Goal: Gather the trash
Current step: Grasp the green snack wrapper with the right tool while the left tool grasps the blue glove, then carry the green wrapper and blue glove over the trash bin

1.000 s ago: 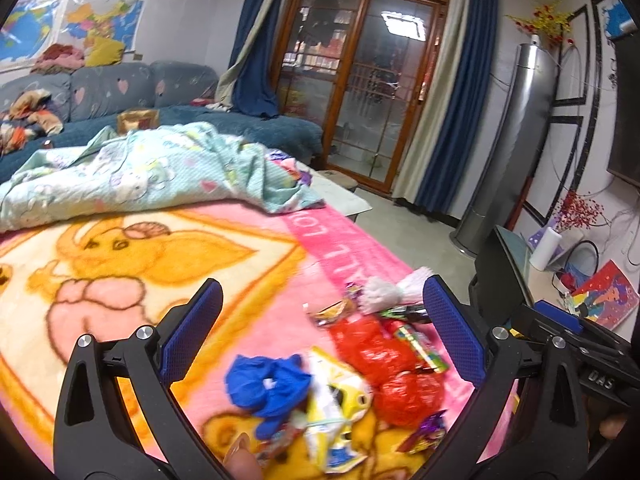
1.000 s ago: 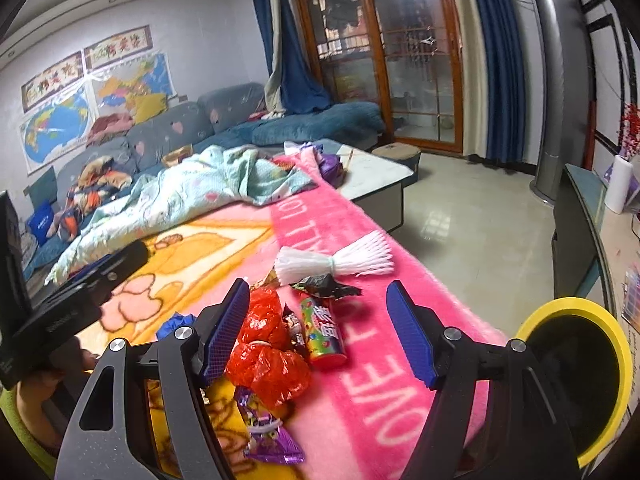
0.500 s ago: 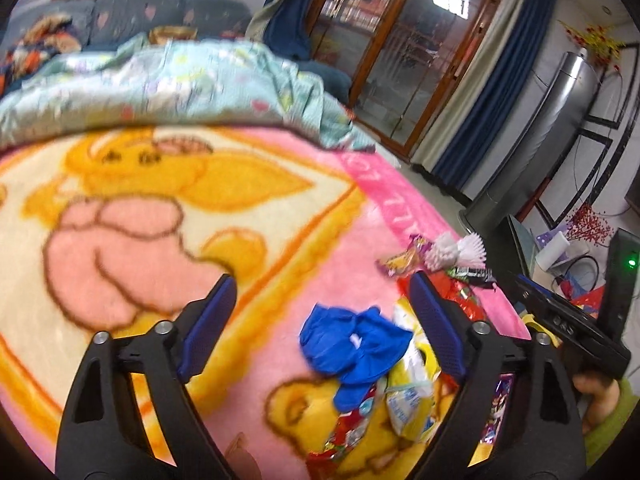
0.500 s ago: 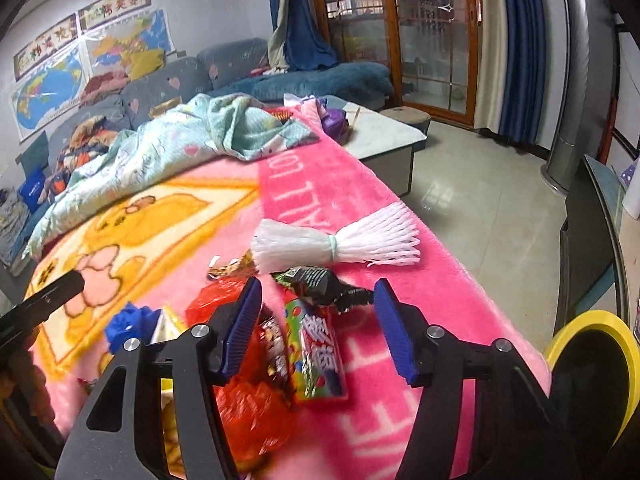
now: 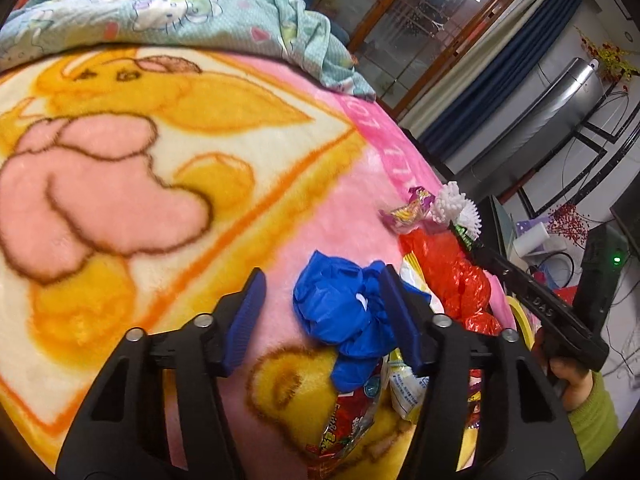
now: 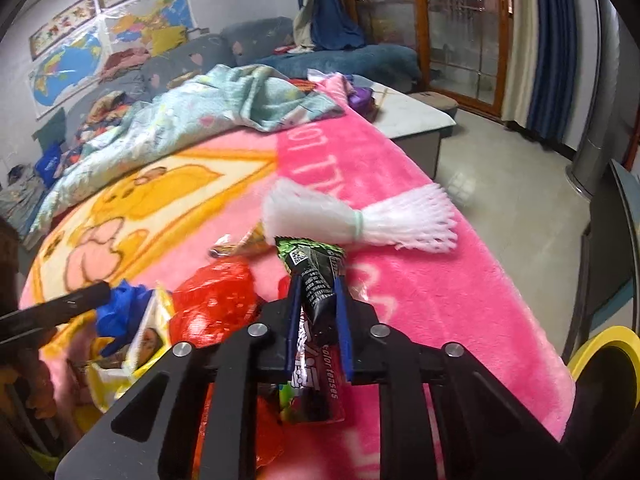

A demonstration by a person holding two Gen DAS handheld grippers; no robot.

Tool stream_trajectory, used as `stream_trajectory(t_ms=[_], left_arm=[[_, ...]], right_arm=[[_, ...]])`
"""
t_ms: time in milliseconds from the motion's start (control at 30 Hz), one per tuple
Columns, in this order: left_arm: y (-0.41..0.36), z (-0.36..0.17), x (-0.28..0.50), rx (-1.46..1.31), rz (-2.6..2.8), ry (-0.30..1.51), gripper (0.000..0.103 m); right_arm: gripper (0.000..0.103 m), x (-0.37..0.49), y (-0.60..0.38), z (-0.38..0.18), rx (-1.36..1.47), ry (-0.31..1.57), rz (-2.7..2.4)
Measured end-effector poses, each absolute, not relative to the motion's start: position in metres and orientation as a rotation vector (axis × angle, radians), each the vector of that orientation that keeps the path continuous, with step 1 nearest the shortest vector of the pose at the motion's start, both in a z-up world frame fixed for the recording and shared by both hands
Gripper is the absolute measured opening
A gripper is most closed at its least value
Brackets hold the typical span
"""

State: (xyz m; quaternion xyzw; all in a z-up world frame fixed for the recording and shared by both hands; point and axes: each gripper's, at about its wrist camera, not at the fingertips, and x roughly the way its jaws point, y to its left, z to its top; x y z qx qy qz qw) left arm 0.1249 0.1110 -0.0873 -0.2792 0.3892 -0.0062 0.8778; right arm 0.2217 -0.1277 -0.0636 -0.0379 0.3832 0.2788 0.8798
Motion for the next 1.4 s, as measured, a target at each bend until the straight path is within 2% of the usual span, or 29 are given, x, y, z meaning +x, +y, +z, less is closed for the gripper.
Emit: stream_trajectory(t_ms=[233, 333, 900, 1400], left_arm=[[0.107, -0.091, 0.127, -0.586, -0.045, 0.841, 0.016], [0.108, -0.087, 0.125, -0.584, -0.038, 0.824, 0.010], [0.108, -0.025, 0.101, -0.523, -0.014, 0.610, 0.007], [0.066, 0.007, 0.095, -0.436, -0.093, 0.547, 0.007]], right_arm=[[0.012, 0.206, -0.132, -0.049, -0.030, 0.775, 0.612], [0.012, 0.200, -0.134, -0.045, -0.006, 0.771, 0.622], [0.012, 0.166, -0.145, -0.023, 0.030, 0.741, 0.658], [0.012, 0.148, -0.177, 0.000, 0.071, 0.686, 0.630]])
